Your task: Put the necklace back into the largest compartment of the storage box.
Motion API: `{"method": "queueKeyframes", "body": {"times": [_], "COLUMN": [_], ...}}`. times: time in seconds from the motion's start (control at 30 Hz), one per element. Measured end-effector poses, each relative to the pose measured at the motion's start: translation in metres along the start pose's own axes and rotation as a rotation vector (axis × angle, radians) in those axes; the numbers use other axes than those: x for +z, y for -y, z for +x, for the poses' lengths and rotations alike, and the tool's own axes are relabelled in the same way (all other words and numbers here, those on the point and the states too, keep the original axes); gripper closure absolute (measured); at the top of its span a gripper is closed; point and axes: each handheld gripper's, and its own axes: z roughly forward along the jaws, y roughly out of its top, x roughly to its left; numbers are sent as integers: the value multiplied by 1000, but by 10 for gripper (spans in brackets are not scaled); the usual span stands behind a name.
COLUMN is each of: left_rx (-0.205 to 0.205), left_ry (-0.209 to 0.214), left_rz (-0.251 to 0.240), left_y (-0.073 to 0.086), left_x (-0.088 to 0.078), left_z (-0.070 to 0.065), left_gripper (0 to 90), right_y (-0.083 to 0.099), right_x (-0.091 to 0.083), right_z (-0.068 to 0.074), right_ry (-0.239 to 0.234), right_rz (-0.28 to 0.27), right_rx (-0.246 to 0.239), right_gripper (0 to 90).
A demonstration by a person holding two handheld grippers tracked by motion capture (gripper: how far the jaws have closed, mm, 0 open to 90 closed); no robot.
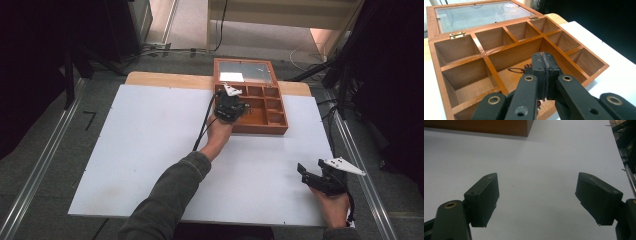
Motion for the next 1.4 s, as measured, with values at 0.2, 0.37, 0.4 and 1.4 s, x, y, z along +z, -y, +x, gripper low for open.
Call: {"method": "queueKeyframes", "body": {"times": [0.2, 0.37, 0.4, 1.4], "left_rx": [-1, -5, -4, -27], "left_ry": [-11, -16, -17, -20], "left_rz": [17, 21, 22, 57], "left_y": [-1, -2, -2, 7], "left_x": [11, 17, 18, 3], "left_z": [-1, -1, -1, 17], "left_gripper": [897, 896, 896, 383], "right_y": [0, 1, 1, 2], "right_x": [0, 0, 0, 1], "right_z": [-1, -2, -2, -2], "right_ry": [-3, -3, -3, 2], "right_rz": [-3, 0, 1, 9], "right_rx": [1, 3, 7, -5], "right_gripper": [172, 172, 172, 172]}}
